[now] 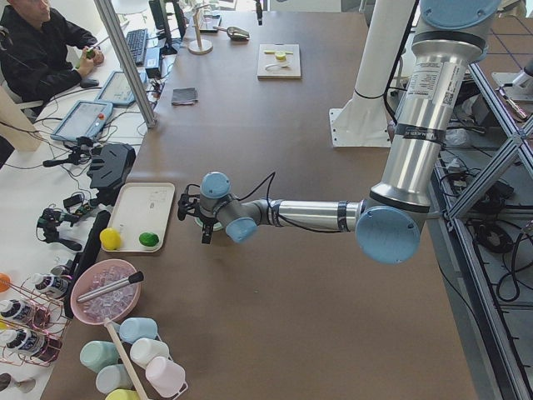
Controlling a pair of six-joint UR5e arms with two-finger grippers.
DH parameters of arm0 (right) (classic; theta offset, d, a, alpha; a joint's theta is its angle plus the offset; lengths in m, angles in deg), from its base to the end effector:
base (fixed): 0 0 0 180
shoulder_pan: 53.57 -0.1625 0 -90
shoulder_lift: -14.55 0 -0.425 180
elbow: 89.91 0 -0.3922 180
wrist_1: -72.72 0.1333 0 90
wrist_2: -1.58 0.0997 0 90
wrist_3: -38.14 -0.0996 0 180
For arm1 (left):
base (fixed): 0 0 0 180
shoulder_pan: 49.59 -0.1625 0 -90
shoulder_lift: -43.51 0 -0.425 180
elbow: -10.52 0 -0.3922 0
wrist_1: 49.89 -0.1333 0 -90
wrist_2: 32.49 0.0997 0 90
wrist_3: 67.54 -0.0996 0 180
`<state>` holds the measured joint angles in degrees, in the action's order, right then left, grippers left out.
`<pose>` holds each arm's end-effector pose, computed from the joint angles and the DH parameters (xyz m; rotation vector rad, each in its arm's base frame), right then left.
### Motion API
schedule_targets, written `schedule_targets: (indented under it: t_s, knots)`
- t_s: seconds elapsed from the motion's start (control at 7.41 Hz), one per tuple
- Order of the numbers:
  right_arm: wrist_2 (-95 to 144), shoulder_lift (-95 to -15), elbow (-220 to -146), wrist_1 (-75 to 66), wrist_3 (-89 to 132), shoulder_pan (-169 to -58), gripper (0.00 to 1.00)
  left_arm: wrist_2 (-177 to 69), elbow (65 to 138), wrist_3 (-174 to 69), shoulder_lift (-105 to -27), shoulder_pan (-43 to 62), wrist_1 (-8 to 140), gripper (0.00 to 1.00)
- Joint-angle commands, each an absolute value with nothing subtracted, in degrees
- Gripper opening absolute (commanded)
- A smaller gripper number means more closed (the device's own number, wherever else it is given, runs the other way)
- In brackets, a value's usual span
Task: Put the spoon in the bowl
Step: 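Move the left gripper to the pale green bowl while the right arm advances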
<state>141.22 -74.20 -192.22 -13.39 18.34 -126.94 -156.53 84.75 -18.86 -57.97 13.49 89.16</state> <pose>-0.0895 -0.5003 0.5271 0.0023 -0.9051 -0.0804 0.2046 -0.5742 0.5967 0.2530 0.9078 -0.1193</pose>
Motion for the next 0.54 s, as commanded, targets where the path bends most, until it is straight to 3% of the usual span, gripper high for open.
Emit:
schedule_targets:
  t_s: [0.0, 0.13, 0.27, 0.4]
  knots:
    - [138.2, -74.2, -192.4, -8.6, 8.7, -123.0, 1.00, -156.5, 84.8, -18.7, -57.9, 13.1, 89.2, 0.86]
    - [138.2, -74.2, -192.4, -8.1, 7.2, -122.6, 1.00, -156.5, 84.7, -18.7, -57.9, 13.0, 89.2, 0.49]
    - [138.2, -74.2, -192.5, -8.1, 6.7, -122.3, 1.00, -156.5, 84.8, -18.7, -58.0, 12.7, 89.2, 0.21]
    - [138.3, -74.1, -192.5, -8.1, 6.6, -122.1, 1.00, -156.6, 84.9, -18.7, -58.0, 11.9, 89.3, 0.04]
